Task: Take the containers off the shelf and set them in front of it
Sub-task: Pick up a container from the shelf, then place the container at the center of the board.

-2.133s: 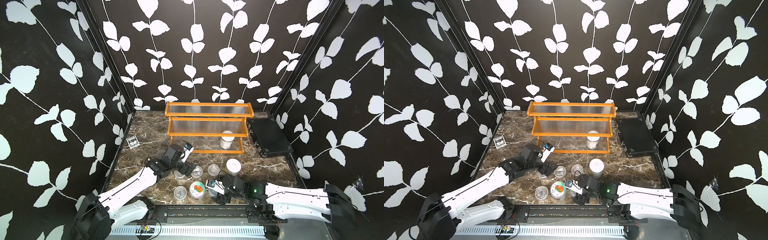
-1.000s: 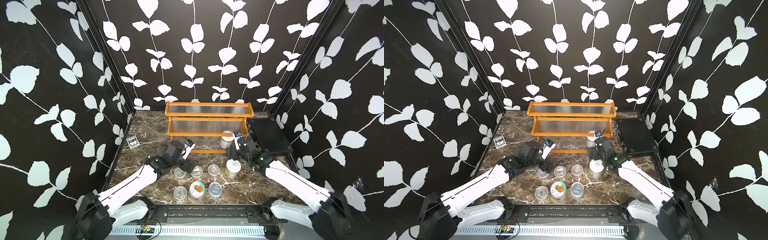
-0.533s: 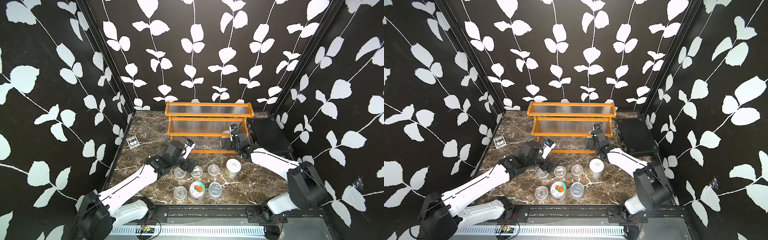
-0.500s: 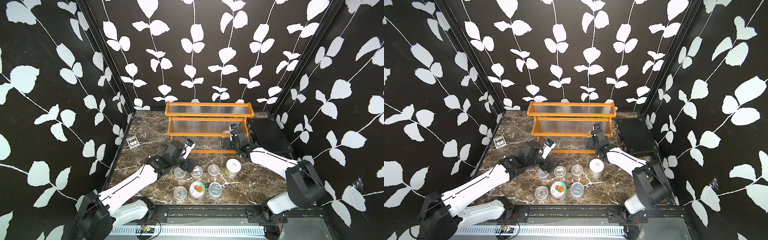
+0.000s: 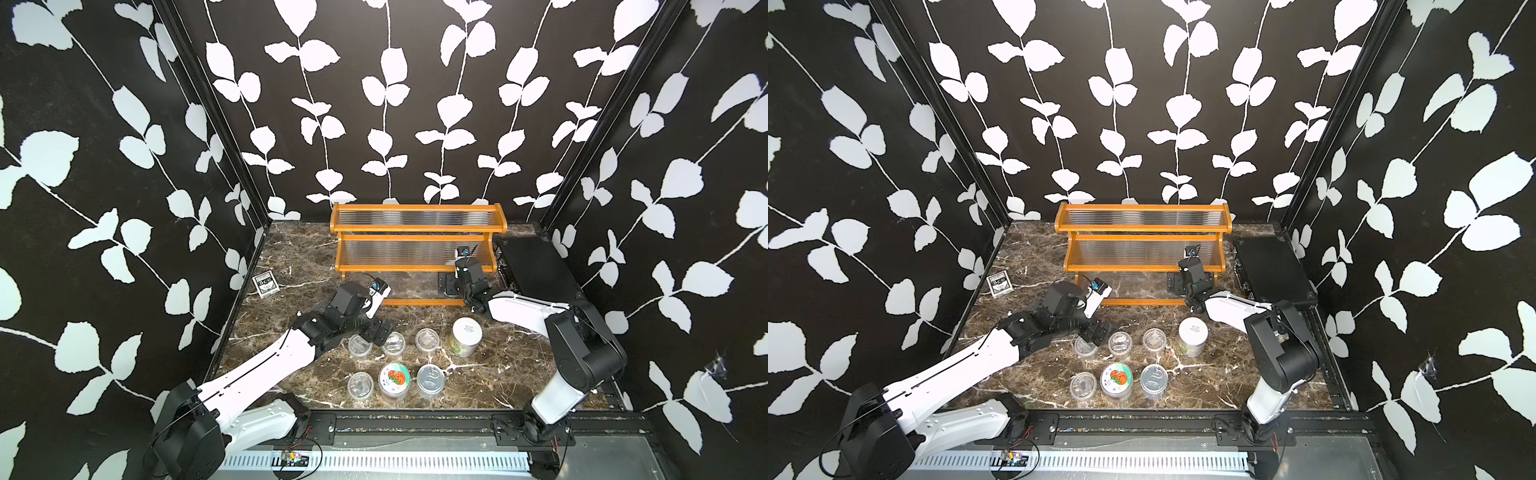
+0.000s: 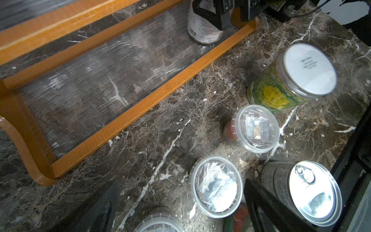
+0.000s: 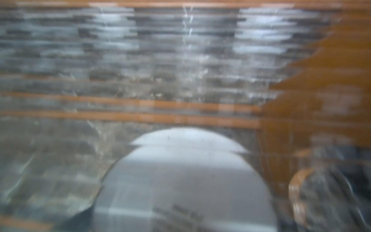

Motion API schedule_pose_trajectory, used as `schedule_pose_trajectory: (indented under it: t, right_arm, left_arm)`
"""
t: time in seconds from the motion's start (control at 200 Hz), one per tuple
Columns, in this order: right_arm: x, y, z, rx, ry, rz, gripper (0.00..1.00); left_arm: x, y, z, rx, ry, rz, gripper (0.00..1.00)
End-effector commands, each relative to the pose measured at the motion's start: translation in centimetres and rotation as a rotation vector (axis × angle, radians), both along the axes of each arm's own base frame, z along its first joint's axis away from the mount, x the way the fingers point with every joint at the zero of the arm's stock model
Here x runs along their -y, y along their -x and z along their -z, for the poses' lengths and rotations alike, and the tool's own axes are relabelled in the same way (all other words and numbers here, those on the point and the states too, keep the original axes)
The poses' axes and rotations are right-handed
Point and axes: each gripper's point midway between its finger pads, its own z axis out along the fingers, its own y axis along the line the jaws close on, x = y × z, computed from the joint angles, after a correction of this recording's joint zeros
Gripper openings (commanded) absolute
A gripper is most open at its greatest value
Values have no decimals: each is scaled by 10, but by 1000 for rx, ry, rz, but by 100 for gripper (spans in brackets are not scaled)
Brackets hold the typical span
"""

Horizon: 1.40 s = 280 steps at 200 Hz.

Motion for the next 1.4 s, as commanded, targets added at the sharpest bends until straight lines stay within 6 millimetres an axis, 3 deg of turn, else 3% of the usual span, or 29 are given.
schedule_pose_trajectory:
  t: [0.0,0.075,0.28,0.49,0.55,0.565,0.595,0.865,1.155,1.395]
  right_arm:
    - [-5,-29,-39,163,-58,30,100]
    - [-5,-29,-33,147,-56,32,98]
    - [-5,-18,-30,123,-59,7,79]
    - [-13,2,-36,109,-89,-80,75]
    - [-18,8,-30,87,-98,-116,74]
    - [-19,10,-41,108,-113,-125,73]
    - [-22,14,-43,109,-124,-143,73]
    - [-41,51,-44,84,-144,-288,71]
    - [-74,96,-78,114,-140,-539,70]
    - [-92,153,-104,98,-108,-749,68]
  left_arm:
    - [0,0,1,0,10,3,99]
    - [0,0,2,-1,9,8,99]
    - [-1,2,3,-3,8,9,99]
    - [0,3,8,-11,6,14,99]
    - [1,2,8,-9,7,17,99]
    - [1,2,8,-11,7,16,99]
    - [1,2,8,-9,7,15,99]
    - [2,0,7,-1,16,11,99]
    - [0,1,4,8,9,11,99]
    - [-18,-6,-11,47,-19,-30,99]
